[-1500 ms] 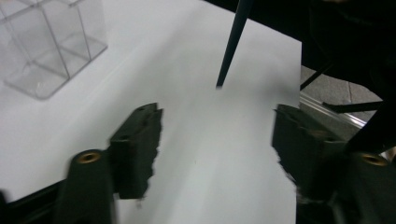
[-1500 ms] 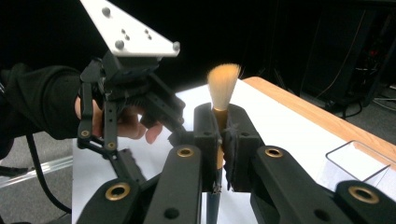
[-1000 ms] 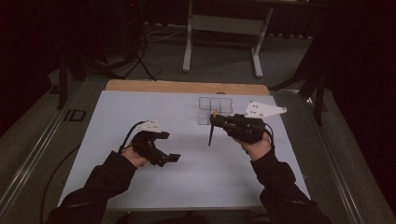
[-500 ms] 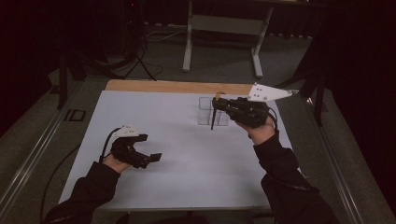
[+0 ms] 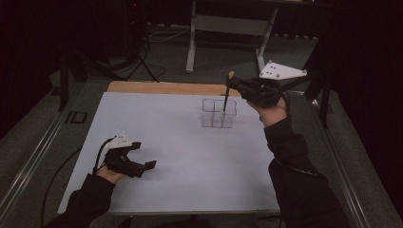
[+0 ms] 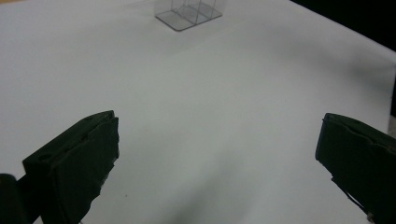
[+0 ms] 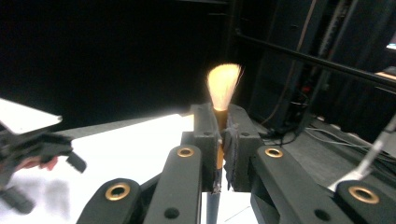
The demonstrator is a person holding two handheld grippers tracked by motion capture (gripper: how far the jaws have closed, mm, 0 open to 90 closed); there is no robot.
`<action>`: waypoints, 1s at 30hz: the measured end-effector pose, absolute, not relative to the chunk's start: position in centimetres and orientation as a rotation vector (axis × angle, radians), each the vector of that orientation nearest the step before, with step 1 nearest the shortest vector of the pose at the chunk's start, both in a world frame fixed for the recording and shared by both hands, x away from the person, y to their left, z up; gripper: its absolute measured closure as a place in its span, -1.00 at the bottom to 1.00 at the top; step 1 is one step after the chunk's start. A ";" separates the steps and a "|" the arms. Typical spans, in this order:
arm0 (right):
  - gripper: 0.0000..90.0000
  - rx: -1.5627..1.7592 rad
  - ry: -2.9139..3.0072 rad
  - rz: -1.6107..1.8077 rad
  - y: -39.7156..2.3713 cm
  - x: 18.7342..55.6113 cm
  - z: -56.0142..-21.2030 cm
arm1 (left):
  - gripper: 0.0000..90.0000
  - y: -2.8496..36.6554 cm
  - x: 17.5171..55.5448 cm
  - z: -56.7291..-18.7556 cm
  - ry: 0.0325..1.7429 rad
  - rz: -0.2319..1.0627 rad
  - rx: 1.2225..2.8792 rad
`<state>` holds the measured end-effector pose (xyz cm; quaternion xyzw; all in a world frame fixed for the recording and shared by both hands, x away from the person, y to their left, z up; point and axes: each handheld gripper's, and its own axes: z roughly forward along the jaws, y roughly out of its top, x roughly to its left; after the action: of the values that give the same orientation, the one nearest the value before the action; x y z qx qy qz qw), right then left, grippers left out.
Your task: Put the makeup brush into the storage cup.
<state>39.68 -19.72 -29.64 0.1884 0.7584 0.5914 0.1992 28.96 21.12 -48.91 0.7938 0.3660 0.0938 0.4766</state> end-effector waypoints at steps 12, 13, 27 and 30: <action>0.88 0.595 2.047 1.580 -20.4 42.8 -28.4 | -1.00 21.9 28.5 -49.7 0.894 0.255 1.866; 0.88 0.602 2.042 1.580 -20.3 43.0 -28.4 | -1.00 21.9 28.4 -49.7 0.891 0.259 1.855; 0.88 0.680 2.002 1.512 -19.0 45.7 -29.6 | -1.00 21.6 28.4 -50.0 0.873 0.247 1.851; 0.88 0.723 1.991 1.504 -18.7 46.7 -31.0 | -1.00 21.7 28.3 -50.0 0.871 0.238 1.841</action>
<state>46.69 -18.74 -30.98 0.2682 0.7381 0.5578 0.2686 28.33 21.70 -49.95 0.7675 0.3632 0.0992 0.5188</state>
